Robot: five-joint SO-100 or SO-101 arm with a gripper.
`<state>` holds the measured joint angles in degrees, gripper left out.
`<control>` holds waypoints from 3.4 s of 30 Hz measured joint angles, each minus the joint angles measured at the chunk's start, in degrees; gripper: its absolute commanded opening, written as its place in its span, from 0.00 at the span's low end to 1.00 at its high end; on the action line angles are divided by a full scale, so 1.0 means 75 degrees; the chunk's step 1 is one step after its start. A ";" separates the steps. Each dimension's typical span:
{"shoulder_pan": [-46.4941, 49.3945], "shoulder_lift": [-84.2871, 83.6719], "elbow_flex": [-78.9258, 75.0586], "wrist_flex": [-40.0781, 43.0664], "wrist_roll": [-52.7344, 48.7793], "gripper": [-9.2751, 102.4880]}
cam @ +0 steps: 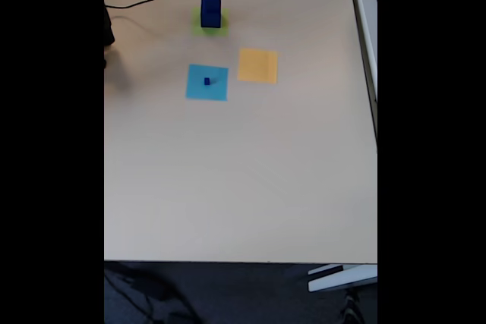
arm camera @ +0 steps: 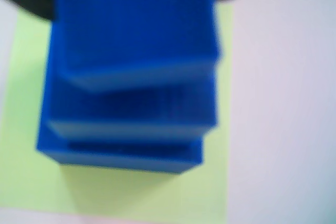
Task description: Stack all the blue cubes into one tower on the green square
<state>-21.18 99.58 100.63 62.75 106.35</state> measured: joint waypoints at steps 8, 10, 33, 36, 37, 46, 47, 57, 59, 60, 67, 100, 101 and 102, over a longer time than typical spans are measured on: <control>0.0059 0.0000 0.0000 0.0000 -0.0105 0.17; 0.0059 0.0000 0.0000 0.0000 -0.0117 0.17; 0.0059 0.0000 0.0000 0.0000 -0.0117 0.19; 0.0059 0.0000 0.0000 0.0000 -0.0117 0.20; 0.0059 0.0000 0.0000 0.0000 -0.0117 0.20; 0.0059 0.0000 0.0000 -0.0082 -0.0059 0.20; 0.0059 0.0000 0.0000 -0.0094 -0.0059 0.20; 0.0059 0.0000 -0.0012 -0.0773 -0.0082 0.20; 0.0059 0.0000 -0.0082 -0.0996 -0.0129 0.20; 0.0059 0.0047 -0.0117 -0.1102 -0.0141 0.20; 0.0141 0.0785 -0.0387 -0.1219 -0.0703 0.20; 0.0926 0.0105 -0.2496 -0.0961 -0.2789 0.08; 0.0855 -0.0070 -0.2625 -0.0961 -0.2648 0.08; 0.0785 -0.0258 -0.2754 -0.0949 -0.2566 0.08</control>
<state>-15.29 97.65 79.98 55.63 87.10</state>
